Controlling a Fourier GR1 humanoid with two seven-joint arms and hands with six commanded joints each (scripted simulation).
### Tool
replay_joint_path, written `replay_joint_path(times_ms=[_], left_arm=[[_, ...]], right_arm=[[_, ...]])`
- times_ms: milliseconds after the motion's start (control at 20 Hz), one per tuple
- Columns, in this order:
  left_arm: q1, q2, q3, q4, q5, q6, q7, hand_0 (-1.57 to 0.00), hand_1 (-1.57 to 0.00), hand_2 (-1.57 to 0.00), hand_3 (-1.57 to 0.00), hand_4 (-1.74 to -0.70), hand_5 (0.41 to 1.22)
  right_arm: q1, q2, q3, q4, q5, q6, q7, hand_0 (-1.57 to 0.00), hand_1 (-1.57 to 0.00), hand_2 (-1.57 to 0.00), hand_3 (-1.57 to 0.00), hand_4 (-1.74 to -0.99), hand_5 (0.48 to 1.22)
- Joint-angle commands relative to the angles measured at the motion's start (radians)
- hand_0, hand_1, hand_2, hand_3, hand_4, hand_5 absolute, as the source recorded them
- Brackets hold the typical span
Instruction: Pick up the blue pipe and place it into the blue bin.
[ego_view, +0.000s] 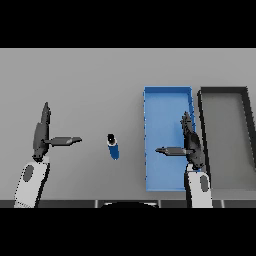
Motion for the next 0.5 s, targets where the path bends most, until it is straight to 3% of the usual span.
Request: replay_joint_path(times_ms=[0,250,350,450], left_arm=[[0.002,0.0,0.0,-0.002,0.0,0.001,-0.006,0.0,0.0,0.0,0.0,-1.01,0.586],[0.027,0.004,-0.005,-0.028,-0.003,0.004,-0.016,0.0,0.0,0.0,0.0,-1.01,0.586],[0.086,0.113,-0.045,-0.041,-0.013,-0.165,-0.125,0.0,0.0,0.0,0.0,-1.01,0.588],[0.081,0.151,-0.065,-0.031,-0.024,-0.225,-0.131,0.0,0.0,0.0,0.0,-1.01,0.588]], right_arm=[[0.002,0.0,0.0,-0.001,0.0,0.0,-0.001,0.0,0.0,0.0,0.0,-1.222,0.603],[0.022,0.004,0.009,-0.018,-0.001,0.003,-0.002,0.0,0.0,0.0,0.0,-1.222,0.603],[0.092,-0.088,0.057,-0.07,0.081,0.054,-0.11,0.0,0.0,0.0,0.0,-1.227,0.603],[0.11,-0.116,0.078,-0.122,0.103,0.068,-0.096,0.0,0.0,0.0,0.0,-1.228,0.599]])
